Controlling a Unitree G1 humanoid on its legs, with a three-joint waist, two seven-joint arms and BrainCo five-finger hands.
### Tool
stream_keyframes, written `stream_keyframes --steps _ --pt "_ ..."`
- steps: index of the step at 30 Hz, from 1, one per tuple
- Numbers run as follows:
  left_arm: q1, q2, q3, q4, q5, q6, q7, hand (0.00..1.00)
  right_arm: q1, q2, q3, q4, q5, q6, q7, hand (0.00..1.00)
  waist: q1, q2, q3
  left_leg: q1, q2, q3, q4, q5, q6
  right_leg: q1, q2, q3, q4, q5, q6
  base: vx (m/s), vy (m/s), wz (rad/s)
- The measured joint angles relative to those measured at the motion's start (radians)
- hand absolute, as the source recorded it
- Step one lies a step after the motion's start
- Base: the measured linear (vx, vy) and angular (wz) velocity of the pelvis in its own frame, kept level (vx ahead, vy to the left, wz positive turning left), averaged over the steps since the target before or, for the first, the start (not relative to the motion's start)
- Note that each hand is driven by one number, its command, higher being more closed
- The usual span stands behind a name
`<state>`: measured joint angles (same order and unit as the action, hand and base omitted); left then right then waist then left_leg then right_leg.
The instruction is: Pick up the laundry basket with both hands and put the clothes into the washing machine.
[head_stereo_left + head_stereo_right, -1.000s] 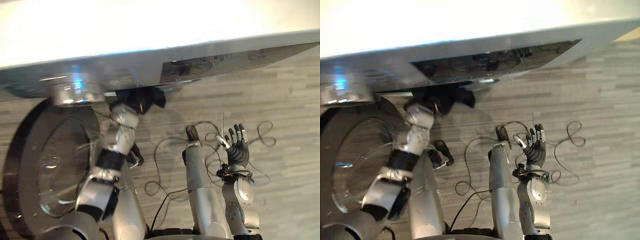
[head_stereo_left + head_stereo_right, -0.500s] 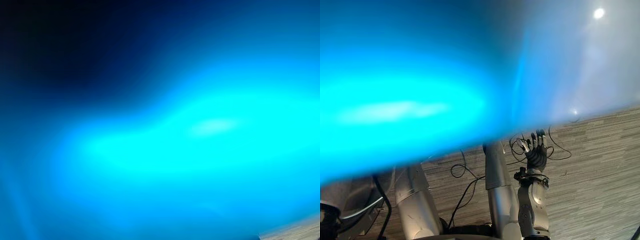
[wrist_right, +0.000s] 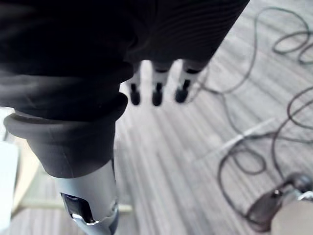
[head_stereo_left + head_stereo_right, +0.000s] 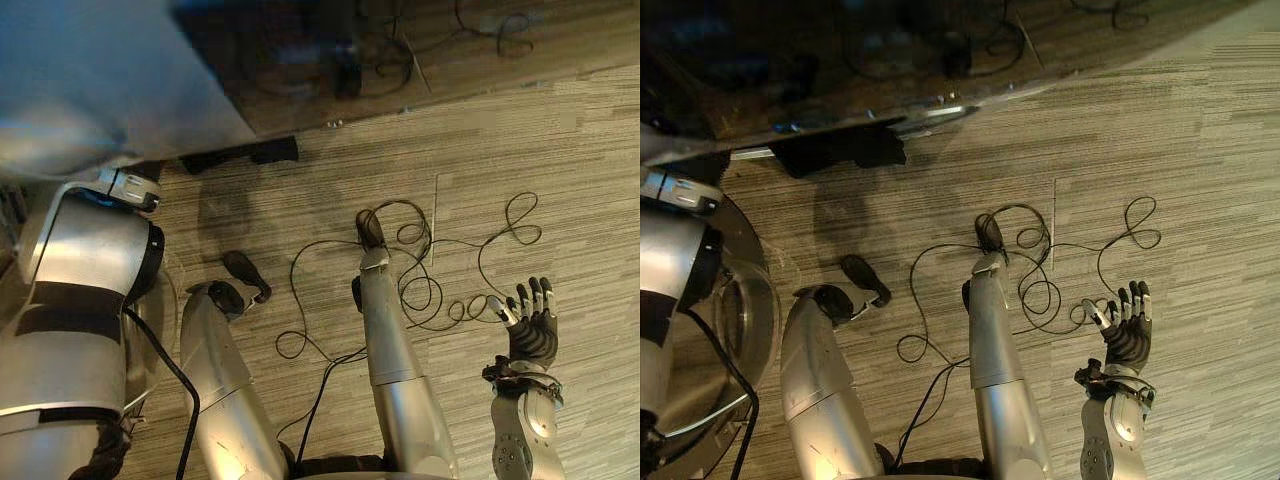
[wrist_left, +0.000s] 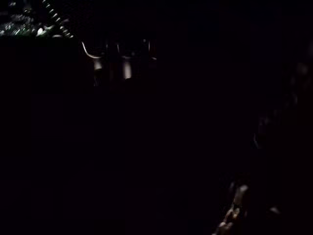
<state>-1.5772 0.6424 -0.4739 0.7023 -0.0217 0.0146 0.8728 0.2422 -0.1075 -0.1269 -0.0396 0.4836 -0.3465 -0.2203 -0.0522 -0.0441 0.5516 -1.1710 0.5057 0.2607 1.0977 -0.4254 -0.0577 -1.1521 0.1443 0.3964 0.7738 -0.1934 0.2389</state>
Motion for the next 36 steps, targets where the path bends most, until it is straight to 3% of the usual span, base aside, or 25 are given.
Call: stream_keyframes --steps 3,5,6,8,9,11,16,22,26,28,31,33,35,36 --pt "-0.029 -0.006 0.011 0.063 0.031 0.047 -0.025 0.0 0.0 0.002 0.049 0.027 0.026 -0.005 -0.001 0.0 -0.008 -0.001 0.0 -0.017 0.0 -0.012 -0.008 0.004 0.006 -0.008 0.0 -0.019 -0.005 0.008 -0.011 0.0 0.005 0.08" --pt "-0.058 -0.028 0.053 0.131 -0.037 0.04 -0.053 0.0 -0.001 0.005 0.08 0.026 0.035 -0.002 -0.005 0.0 -0.012 -0.001 -0.001 -0.041 -0.001 -0.016 -0.011 0.012 0.013 -0.024 -0.009 -0.036 -0.013 0.018 -0.023 0.0 0.029 0.06" --pt "-0.064 -0.038 0.076 0.152 -0.099 0.032 -0.066 0.0 -0.003 0.009 0.089 0.025 0.035 0.001 -0.009 0.0 -0.012 -0.002 -0.001 -0.047 -0.001 -0.018 -0.011 0.013 0.014 -0.028 -0.01 -0.038 -0.017 0.022 -0.019 -0.02 0.032 -0.01" --pt "-0.075 -0.059 0.137 0.197 -0.385 -0.014 -0.122 0.0 -0.018 0.049 0.096 0.025 0.038 0.016 -0.021 0.0 -0.011 -0.002 0.001 -0.098 -0.009 -0.03 -0.017 0.031 0.018 -0.066 -0.016 -0.046 -0.04 0.046 -0.021 -0.03 0.034 -0.01" --pt "-0.074 -0.07 0.156 0.201 -0.469 -0.023 -0.145 0.0 -0.022 0.057 0.096 0.025 0.04 0.025 -0.022 0.0 -0.012 -0.002 0.001 -0.112 -0.016 -0.037 -0.019 0.038 0.021 -0.079 -0.021 -0.048 -0.041 0.051 -0.017 -0.03 0.037 0.15" --pt "-0.07 -0.136 0.235 0.201 -0.73 -0.067 -0.218 0.0 -0.032 0.08 0.102 0.035 0.054 0.071 -0.023 0.0 -0.014 -0.004 0.009 -0.156 -0.026 -0.043 -0.014 0.06 0.036 -0.113 -0.027 -0.046 -0.026 0.068 0.009 -0.02 0.043 0.22" --pt "-0.006 -0.198 0.334 0.137 -0.992 -0.183 -0.275 0.0 -0.031 0.087 0.149 0.054 0.055 0.112 -0.02 0.0 -0.02 -0.005 0.012 -0.165 -0.036 -0.049 0.002 0.066 0.039 -0.123 -0.036 -0.051 0.0 0.07 0.013 0.02 0.053 0.07" --pt "0.158 -0.251 0.537 0.061 -1.032 -0.28 -0.244 0.0 -0.031 0.097 0.176 0.042 0.049 0.116 -0.017 0.0 -0.021 -0.005 0.011 -0.165 -0.038 -0.066 0.004 0.069 0.035 -0.124 -0.036 -0.067 0.024 0.065 0.018 0.04 0.041 0.06" --pt "0.267 -0.278 0.565 -0.051 -1.028 -0.286 -0.247 0.0 -0.031 0.097 0.179 0.031 0.018 0.116 -0.017 0.0 -0.023 -0.005 0.011 -0.165 -0.049 -0.07 0.003 0.074 0.034 -0.128 -0.042 -0.069 0.037 0.058 0.017 0.04 0.044 0.09" --pt "0.352 -0.278 0.561 -0.188 -1.01 -0.282 -0.262 0.0 -0.031 0.1 0.187 0.011 0.014 0.116 -0.015 0.0 -0.024 -0.004 0.011 -0.164 -0.054 -0.076 0.002 0.078 0.032 -0.128 -0.044 -0.074 0.049 0.052 0.013 0.03 0.037 0.12" --pt "0.607 -0.311 0.552 -0.514 -0.825 -0.289 -0.263 0.0 -0.038 0.103 0.204 -0.045 -0.026 0.115 -0.013 0.0 -0.018 -0.003 0.011 -0.157 -0.072 -0.094 -0.007 0.089 0.025 -0.128 -0.058 -0.095 0.087 0.027 0.002 0.04 0.025 0.28" --pt "0.754 -0.372 0.553 -0.648 -0.72 -0.298 -0.258 0.0 -0.065 0.102 0.199 -0.076 -0.058 0.107 -0.017 0.0 -0.005 -0.003 0.011 -0.146 -0.079 -0.095 -0.015 0.094 0.018 -0.126 -0.061 -0.098 0.101 0.018 -0.003 0.05 0.009 0.21" --pt "0.982 -0.482 0.547 -0.818 -0.563 -0.304 -0.245 0.0 -0.143 0.099 0.181 -0.112 -0.1 0.084 -0.022 0.0 0.026 -0.003 0.011 -0.134 -0.089 -0.102 -0.024 0.102 0.008 -0.125 -0.062 -0.101 0.121 0.005 -0.011 0.05 0.007 0.17" --pt "1.0 -0.491 0.545 -0.826 -0.543 -0.304 -0.244 0.0 -0.151 0.098 0.179 -0.113 -0.103 0.082 -0.023 0.0 0.028 -0.003 0.011 -0.132 -0.089 -0.103 -0.024 0.102 0.007 -0.124 -0.062 -0.102 0.123 0.003 -0.01 0.05 0.006 0.2"
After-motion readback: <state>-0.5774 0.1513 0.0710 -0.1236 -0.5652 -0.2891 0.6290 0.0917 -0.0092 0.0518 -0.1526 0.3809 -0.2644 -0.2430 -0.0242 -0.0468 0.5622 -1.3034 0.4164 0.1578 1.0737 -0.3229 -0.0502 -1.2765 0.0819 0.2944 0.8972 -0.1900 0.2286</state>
